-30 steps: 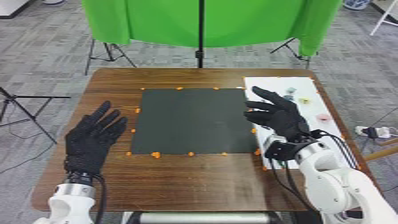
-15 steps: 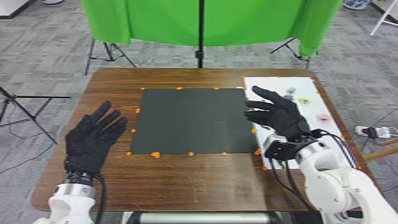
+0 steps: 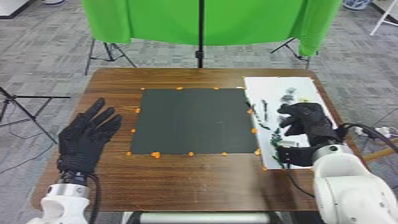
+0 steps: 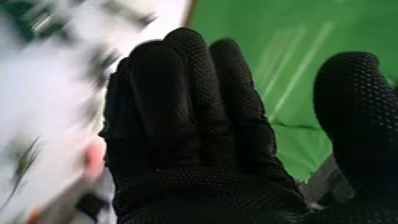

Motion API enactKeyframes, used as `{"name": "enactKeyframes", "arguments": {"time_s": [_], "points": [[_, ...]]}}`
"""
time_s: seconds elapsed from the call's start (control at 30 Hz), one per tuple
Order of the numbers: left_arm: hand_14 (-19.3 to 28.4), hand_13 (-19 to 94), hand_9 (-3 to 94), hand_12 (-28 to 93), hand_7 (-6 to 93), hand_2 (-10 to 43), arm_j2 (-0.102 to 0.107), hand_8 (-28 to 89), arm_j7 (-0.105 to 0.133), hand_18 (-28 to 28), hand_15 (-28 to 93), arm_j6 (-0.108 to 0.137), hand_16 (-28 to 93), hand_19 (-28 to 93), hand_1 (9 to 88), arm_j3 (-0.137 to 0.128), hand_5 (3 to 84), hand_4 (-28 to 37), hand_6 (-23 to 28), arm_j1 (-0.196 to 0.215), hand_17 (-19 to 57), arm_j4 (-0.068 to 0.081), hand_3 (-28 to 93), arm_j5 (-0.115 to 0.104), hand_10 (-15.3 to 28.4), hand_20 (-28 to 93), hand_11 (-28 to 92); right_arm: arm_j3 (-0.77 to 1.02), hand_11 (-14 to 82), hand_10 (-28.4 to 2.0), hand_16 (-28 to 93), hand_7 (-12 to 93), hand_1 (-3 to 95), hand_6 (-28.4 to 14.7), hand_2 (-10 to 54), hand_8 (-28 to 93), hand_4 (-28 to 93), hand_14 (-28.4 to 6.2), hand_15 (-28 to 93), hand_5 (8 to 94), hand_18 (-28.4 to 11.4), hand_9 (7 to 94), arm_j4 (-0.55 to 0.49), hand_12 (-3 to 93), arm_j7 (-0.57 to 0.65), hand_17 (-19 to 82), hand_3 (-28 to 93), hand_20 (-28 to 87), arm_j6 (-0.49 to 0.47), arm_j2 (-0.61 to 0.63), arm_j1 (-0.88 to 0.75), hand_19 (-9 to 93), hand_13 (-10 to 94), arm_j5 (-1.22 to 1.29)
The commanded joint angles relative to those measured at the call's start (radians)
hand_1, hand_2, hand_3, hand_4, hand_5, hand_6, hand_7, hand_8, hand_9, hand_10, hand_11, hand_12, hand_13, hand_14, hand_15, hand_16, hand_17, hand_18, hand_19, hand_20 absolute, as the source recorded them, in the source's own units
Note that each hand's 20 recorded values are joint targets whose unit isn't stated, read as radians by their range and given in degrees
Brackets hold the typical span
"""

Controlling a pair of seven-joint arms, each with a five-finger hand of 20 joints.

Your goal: Arrange flowers

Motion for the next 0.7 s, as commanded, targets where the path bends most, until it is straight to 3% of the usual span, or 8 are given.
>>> {"name": "enactKeyframes", "arguments": {"time_s": [0.03, 0.3, 0.7], "points": [[24.6, 23, 32.8, 10, 8.9, 7.4, -0.001, -9, 0.001, 23.9, 41, 0.012, -7, 49, 22.2, -0.003, 38.6, -27.3, 8.6, 0.023, -11.1, -0.002, 80, -0.009, 18.1, 11, 20, -0.101, 45.7, -19.7, 12, 36, 27.9, -6.0, -3.0, -16, -21, -11.3, 75, 60.4, -20.7, 67.0, 0.016, 17.5, 0.322, 41, 78, 16, -0.299, -0.006, 0.076, 93, 68, -0.469], [25.2, 23, 33.3, 10, 9.2, 7.2, 0.001, -9, -0.001, 23.9, 44, 0.020, -7, 50, 22.9, -0.002, 38.5, -26.6, 8.7, 0.019, -11.0, -0.007, 80, -0.008, 18.9, 12, 22, -0.253, 45.4, -20.7, 13, 39, 28.6, -7.4, -2.3, -16, -21, -11.5, 76, 62.9, -22.5, 69.6, 0.071, 17.9, 0.497, 44, 76, 23, -0.507, -0.018, 0.182, 93, 71, -0.650], [25.4, 23, 33.5, 10, 9.6, 7.1, 0.000, -9, 0.002, 23.9, 45, 0.032, -7, 51, 23.1, -0.001, 38.6, -26.2, 9.1, 0.034, -11.0, -0.013, 80, -0.012, 19.0, 12, 22, -0.361, 42.9, -21.5, 13, 37, 32.3, -8.4, -4.2, -14, -20, -12.6, 74, 63.0, -23.6, 69.2, 0.151, 18.1, 0.494, 43, 74, 20, -0.660, -0.016, 0.241, 93, 71, -0.662]]}}
